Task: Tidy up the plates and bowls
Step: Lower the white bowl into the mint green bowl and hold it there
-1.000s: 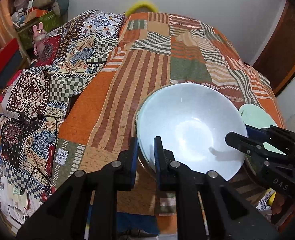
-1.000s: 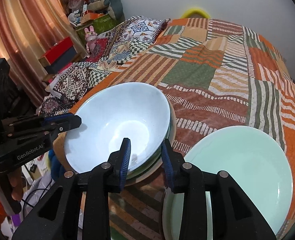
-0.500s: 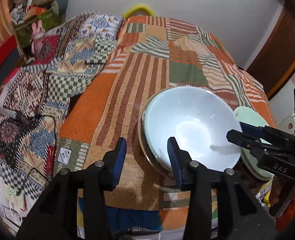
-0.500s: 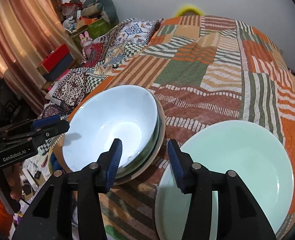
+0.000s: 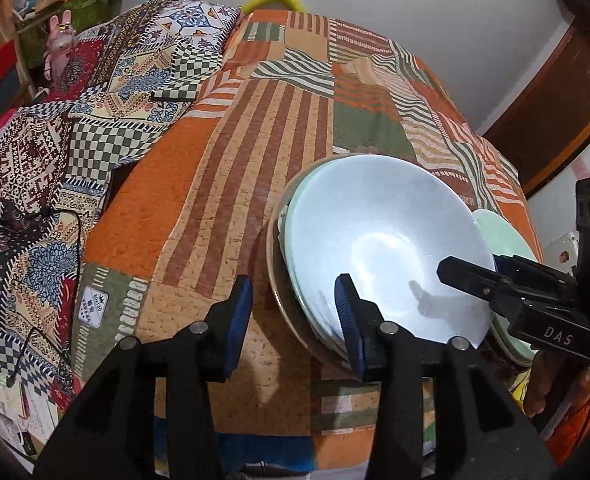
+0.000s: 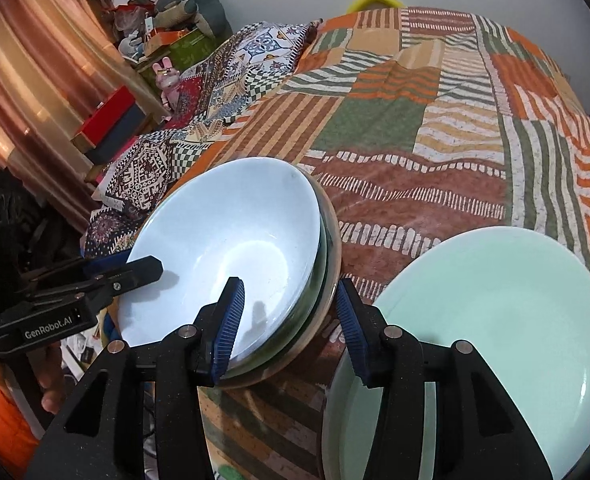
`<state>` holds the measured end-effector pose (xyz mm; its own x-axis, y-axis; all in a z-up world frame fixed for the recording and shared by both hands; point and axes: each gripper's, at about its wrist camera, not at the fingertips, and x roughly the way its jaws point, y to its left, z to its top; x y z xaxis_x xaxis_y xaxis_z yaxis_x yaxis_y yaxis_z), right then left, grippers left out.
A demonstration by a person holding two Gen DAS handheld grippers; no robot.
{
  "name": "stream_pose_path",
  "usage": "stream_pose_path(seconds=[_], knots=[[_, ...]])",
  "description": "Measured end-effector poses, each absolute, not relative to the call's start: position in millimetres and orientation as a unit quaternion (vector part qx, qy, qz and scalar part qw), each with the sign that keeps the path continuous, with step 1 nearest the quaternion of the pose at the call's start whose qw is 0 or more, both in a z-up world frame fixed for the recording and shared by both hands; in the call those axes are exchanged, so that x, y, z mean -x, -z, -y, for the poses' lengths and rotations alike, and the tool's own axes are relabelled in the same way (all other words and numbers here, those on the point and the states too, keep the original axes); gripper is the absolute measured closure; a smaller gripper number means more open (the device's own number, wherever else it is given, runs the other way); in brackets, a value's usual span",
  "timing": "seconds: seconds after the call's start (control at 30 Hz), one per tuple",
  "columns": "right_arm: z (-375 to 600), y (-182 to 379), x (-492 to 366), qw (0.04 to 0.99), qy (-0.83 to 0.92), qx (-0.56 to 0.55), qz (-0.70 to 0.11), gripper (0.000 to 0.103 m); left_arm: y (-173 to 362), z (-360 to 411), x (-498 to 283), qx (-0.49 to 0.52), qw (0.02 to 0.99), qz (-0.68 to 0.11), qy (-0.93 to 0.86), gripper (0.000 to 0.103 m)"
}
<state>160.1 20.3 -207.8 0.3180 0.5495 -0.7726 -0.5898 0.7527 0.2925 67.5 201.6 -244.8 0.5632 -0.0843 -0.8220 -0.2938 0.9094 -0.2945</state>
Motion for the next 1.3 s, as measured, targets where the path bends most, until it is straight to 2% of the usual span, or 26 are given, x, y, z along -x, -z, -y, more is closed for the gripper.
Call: stream_pose_path(seconds=[0.17,0.7,0.97,1.3], knots=[[-22.6,212.0,-162.3,0.806,-0.354,0.017,-0.474,0.057,245.0,-201.8,-67.6,0.207,0.865,-0.455,-0.052,0.070],[-25.0,207.0,-161.0,0.811,-0.348,0.031,-0.470,0.059,240.8,-190.3,-64.4,0.178,0.869,-0.456,-0.073,0.070],[-18.7,203.4,-160.9,0.810,-0.349,0.009,-0.471,0.065,232.8,-188.6,-60.5,0.181,0.871,-0.450,-0.079,0.070],[-13.1,182.0,-153.3,0.821,-0.356,-0.002,-0.446,0.065,197.4,-181.7,-54.8,0.167,0.891,-0.413,-0.087,0.070]])
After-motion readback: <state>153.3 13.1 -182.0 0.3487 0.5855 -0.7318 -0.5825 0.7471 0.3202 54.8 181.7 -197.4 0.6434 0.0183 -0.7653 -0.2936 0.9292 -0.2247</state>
